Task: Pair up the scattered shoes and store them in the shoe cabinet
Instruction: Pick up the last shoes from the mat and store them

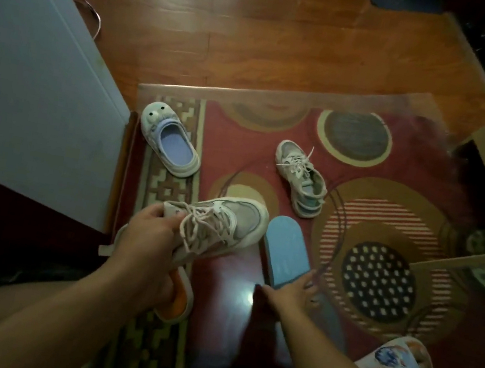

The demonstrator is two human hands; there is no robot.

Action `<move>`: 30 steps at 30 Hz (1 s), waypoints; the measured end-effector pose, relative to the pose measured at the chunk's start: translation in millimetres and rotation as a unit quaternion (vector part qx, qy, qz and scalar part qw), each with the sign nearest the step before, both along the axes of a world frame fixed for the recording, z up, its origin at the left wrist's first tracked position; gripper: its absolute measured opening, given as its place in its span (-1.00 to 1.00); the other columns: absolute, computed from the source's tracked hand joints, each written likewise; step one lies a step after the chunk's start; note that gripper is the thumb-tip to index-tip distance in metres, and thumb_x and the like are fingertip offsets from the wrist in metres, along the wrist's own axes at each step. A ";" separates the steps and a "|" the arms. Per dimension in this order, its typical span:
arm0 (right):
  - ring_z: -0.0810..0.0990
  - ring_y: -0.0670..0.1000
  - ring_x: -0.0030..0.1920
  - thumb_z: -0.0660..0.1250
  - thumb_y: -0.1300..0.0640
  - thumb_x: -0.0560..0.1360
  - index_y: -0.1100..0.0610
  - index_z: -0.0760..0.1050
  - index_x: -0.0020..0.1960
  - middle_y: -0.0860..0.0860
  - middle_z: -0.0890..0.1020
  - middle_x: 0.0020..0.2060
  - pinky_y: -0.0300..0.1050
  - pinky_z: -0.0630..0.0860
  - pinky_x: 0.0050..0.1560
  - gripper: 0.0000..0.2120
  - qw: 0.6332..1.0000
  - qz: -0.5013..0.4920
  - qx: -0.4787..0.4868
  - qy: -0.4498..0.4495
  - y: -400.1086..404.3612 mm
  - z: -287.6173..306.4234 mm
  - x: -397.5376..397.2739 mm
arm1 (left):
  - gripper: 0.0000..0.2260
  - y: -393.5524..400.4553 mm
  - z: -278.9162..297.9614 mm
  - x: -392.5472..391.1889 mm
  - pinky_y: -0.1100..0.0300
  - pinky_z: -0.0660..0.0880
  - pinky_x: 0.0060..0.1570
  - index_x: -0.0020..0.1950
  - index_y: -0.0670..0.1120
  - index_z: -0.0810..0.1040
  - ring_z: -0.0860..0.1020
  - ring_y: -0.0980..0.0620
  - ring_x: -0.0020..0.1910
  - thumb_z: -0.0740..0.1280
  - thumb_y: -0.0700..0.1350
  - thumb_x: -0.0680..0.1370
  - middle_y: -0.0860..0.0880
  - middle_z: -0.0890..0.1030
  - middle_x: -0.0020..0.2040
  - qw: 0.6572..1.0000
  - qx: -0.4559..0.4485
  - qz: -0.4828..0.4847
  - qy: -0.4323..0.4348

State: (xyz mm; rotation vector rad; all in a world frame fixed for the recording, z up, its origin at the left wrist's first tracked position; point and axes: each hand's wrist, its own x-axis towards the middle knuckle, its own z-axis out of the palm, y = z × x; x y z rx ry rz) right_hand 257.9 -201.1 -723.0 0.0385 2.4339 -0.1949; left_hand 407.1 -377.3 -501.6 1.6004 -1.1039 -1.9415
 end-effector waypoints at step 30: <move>0.23 0.01 0.47 0.48 -0.14 0.27 0.05 0.09 0.55 -0.03 0.30 0.40 0.00 0.11 0.47 -0.02 0.879 0.350 -0.194 0.260 131.2 299.9 -82.2 | -0.63 69.7 75.9 -75.0 -0.12 0.57 0.10 0.09 -0.32 0.59 0.62 -0.25 -0.02 0.21 -0.01 0.68 -0.34 0.64 -0.01 0.961 -0.147 -0.204 0.118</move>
